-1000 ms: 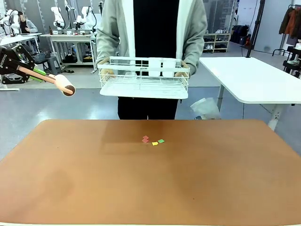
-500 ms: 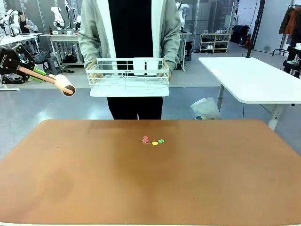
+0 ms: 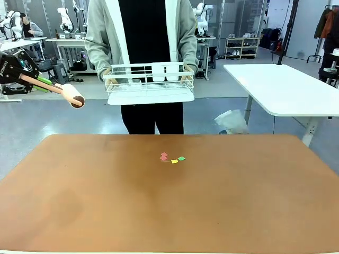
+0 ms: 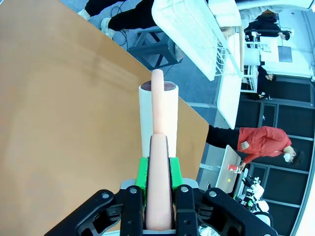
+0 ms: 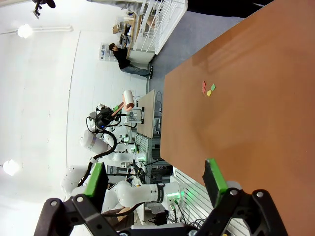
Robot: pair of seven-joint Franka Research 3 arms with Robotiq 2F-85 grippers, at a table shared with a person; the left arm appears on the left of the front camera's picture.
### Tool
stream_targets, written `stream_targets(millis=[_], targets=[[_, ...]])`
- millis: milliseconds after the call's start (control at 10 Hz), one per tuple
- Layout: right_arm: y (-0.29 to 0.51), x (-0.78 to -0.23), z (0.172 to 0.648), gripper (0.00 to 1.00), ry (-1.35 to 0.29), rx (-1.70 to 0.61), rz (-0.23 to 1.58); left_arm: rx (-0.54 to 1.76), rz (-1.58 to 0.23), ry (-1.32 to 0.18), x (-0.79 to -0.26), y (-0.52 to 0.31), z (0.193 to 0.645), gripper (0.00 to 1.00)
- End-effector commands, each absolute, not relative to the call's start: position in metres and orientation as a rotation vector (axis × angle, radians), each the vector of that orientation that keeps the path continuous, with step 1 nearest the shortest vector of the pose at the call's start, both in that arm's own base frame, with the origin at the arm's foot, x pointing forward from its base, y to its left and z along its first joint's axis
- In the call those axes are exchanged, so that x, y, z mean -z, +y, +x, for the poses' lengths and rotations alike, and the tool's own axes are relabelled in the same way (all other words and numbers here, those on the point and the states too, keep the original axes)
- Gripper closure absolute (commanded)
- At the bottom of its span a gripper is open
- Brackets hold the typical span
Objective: Clean the table.
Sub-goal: Clean the table with the Lint Roller when the human lifts the Dish drying rack.
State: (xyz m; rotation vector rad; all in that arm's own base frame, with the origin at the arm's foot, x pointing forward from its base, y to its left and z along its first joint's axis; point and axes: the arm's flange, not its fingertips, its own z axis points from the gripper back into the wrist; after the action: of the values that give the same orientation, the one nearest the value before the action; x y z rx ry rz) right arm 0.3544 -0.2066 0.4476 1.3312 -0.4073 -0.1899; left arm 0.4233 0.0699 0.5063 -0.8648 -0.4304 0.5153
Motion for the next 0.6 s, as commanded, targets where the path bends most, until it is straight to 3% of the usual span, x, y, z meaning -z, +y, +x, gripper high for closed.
stream_targets(millis=[0, 500], targets=[[-0.2042, -0.4515, 0.3524, 0.0, -0.407, 0.198, 1.348, -0.531, -0.862, -0.441, -0.5088, 0.0696, 0.4237, 1.0], [-0.2042, -0.4515, 0.3524, 0.0, -0.407, 0.198, 1.348, -0.531, -0.862, -0.441, -0.5088, 0.0696, 0.4237, 1.0]])
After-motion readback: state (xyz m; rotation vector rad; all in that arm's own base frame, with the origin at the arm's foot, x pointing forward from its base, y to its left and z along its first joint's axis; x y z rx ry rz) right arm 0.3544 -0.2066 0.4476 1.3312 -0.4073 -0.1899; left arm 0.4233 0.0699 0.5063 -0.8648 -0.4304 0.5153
